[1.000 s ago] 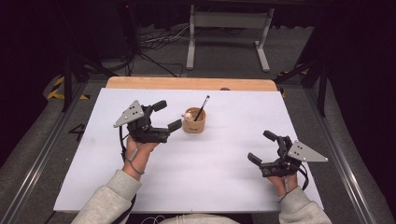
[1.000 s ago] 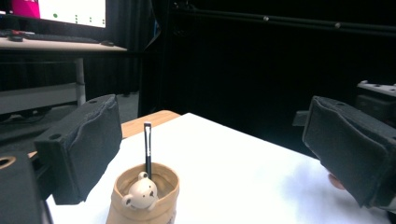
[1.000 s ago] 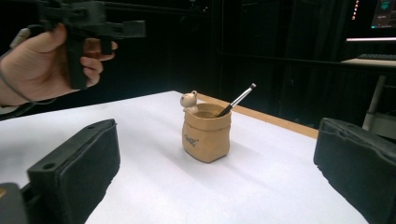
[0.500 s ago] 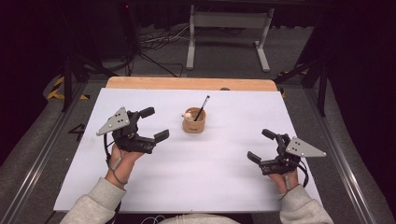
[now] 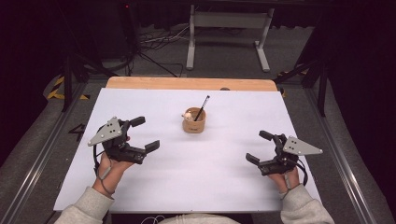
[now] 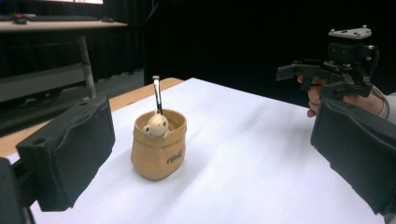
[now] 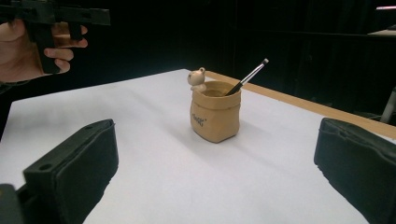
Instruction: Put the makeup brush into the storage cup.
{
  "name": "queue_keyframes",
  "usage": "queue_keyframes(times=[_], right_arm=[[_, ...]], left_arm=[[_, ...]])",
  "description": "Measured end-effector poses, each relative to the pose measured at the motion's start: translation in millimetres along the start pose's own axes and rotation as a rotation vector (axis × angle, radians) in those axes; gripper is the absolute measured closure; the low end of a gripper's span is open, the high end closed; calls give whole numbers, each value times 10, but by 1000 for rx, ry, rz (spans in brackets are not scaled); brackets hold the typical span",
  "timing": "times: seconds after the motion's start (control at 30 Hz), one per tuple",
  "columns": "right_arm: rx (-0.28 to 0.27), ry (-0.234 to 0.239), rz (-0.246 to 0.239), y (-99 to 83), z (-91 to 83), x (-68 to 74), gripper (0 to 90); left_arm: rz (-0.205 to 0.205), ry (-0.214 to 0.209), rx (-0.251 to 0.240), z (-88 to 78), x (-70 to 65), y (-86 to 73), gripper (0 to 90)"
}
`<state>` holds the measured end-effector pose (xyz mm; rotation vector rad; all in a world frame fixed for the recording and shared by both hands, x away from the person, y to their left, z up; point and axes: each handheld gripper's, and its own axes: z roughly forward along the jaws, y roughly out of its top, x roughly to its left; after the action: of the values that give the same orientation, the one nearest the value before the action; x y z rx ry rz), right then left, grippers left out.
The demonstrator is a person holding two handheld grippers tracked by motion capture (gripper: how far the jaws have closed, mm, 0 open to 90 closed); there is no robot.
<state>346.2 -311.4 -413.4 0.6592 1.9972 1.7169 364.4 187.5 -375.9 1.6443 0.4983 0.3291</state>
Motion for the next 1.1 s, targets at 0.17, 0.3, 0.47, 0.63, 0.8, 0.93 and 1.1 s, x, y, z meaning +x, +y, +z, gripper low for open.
queue_keyframes(times=[0.17,0.3,0.47,0.63,0.8,0.93,1.1], right_arm=[[-1,5,-19,-16,2,2,1],[9,10,-23,-40,7,-5,1],[7,23,-28,-60,6,-5,0],[13,29,-26,-81,23,-1,0],[25,40,-42,-102,41,-5,0],[33,34,-32,-124,41,-14,0],[42,28,-41,-151,44,-5,0]], left_arm=[[-15,-1,11,-55,5,-91,8],[-34,2,16,-109,29,-183,7],[-57,-11,34,-145,52,-313,6],[-59,-12,54,-162,61,-432,4],[-65,-16,57,-183,50,-518,4],[-82,-12,47,-199,56,-575,4],[-134,1,24,-223,93,-673,5]])
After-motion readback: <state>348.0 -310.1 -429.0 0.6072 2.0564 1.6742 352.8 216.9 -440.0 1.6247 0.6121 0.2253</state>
